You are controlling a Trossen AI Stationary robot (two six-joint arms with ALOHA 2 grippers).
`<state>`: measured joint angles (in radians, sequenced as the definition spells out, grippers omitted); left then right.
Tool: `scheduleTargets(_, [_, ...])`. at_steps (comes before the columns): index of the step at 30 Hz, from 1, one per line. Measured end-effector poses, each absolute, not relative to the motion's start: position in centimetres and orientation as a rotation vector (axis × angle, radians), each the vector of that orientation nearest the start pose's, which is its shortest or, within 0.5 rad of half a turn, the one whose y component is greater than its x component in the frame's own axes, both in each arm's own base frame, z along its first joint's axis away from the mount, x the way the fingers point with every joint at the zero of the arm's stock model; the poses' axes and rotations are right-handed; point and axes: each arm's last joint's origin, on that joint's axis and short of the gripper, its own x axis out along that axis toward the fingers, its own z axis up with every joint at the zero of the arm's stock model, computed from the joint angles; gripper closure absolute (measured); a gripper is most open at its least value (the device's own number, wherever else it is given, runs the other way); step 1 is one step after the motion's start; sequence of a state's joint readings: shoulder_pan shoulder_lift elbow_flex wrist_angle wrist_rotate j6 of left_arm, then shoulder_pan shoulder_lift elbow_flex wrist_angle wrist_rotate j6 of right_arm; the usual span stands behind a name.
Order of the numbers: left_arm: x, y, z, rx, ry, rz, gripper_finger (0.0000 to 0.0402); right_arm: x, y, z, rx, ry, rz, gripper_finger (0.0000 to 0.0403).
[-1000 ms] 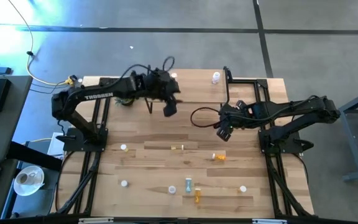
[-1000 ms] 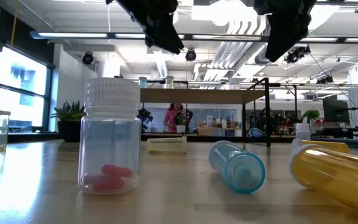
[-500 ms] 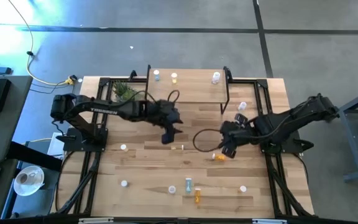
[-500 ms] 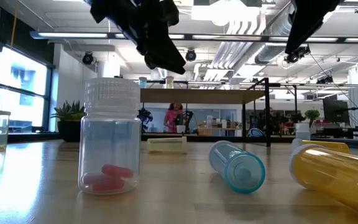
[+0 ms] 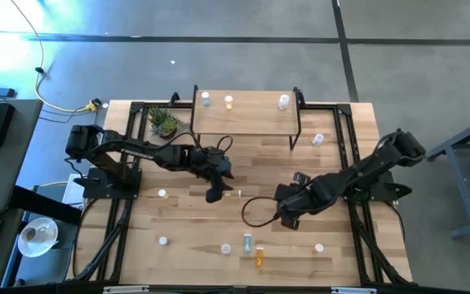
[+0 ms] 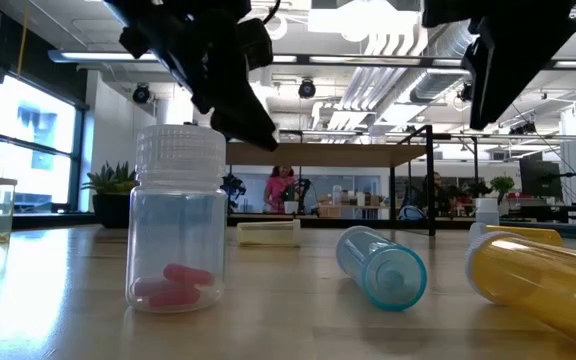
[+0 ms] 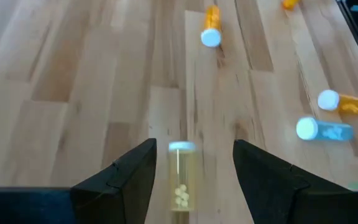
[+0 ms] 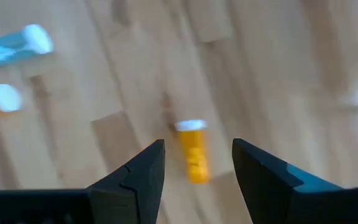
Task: Pick and place medicine bottles onto shelf by color
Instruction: Put the top orange pill bottle on the shelf
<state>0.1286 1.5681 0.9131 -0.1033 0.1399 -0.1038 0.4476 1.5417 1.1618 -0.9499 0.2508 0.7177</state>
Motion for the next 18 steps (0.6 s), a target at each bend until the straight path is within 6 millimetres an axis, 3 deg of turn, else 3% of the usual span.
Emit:
scheduleTargets(7, [31.4,2.5,20.5,-0.212,0.765,0.004,0.0200,27.5,12.6,21.3,0.188,1.289,-0.247,0.0224])
scheduleTargets(18, [27.4,-1.4,26.0,-0.147,0.683,-0.059,0.0200,28.9,12.3,19.2,0.201,1.317,-0.293,0.0224])
